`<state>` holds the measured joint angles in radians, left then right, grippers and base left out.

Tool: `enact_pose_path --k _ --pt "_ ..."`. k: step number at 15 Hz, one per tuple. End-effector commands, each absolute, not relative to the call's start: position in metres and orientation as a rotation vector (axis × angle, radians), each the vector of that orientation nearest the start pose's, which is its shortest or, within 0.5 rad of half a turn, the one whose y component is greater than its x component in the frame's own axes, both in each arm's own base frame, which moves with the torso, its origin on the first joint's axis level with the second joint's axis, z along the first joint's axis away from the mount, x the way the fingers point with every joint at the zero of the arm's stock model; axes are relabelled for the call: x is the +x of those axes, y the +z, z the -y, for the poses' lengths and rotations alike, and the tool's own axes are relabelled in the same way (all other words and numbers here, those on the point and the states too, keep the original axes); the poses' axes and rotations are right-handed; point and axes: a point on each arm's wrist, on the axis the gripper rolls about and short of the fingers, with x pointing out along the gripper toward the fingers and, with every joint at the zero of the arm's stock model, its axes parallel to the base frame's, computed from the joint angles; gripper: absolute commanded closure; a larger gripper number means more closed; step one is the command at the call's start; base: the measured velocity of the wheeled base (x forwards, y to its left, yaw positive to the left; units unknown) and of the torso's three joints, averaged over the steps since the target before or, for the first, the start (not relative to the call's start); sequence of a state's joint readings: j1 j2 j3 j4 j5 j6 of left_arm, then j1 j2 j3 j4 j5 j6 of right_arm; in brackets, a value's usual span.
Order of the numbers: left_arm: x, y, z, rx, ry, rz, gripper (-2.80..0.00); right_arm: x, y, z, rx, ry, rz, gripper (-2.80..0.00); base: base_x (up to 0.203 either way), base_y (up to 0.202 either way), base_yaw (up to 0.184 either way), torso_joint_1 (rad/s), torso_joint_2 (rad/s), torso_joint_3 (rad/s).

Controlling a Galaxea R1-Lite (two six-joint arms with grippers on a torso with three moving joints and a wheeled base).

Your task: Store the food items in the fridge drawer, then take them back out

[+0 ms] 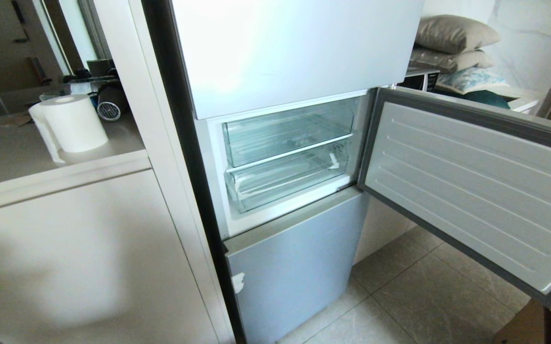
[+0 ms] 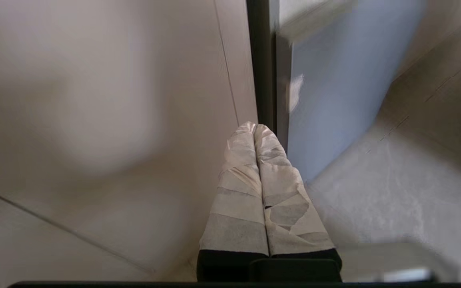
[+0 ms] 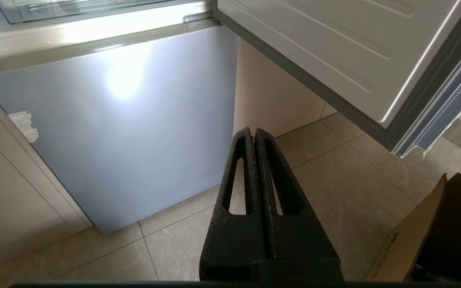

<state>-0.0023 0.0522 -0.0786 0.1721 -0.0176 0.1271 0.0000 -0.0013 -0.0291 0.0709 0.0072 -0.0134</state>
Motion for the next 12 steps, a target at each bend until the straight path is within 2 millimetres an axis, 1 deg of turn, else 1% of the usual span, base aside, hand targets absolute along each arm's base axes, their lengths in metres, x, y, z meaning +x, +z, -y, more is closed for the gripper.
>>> enact_pose_path --k 1,9,10,12 --pt "-0.029 0.076 0.0 0.03 -0.002 -0.112 0.0 -0.025 0.076 0.0 -0.014 0.008 -0.04 0.0 0.0 0.0 0.0 0.0 0.0 0.0" --pt "-0.029 0.076 0.0 0.027 0.009 -0.112 0.0 -0.025 0.076 0.0 -0.019 -0.005 -0.043 0.0 0.0 0.0 0.0 0.0 0.0 0.0" --pt "-0.029 0.076 0.0 0.027 0.009 -0.112 0.0 -0.026 0.08 0.0 -0.022 -0.019 -0.032 0.0 0.0 0.0 0.0 0.0 0.0 0.0" --pt "-0.029 0.076 0.0 0.027 0.009 -0.112 0.0 -0.029 0.103 0.002 -0.014 -0.097 -0.012 0.0 0.0 0.0 0.0 0.0 0.0 0.0"
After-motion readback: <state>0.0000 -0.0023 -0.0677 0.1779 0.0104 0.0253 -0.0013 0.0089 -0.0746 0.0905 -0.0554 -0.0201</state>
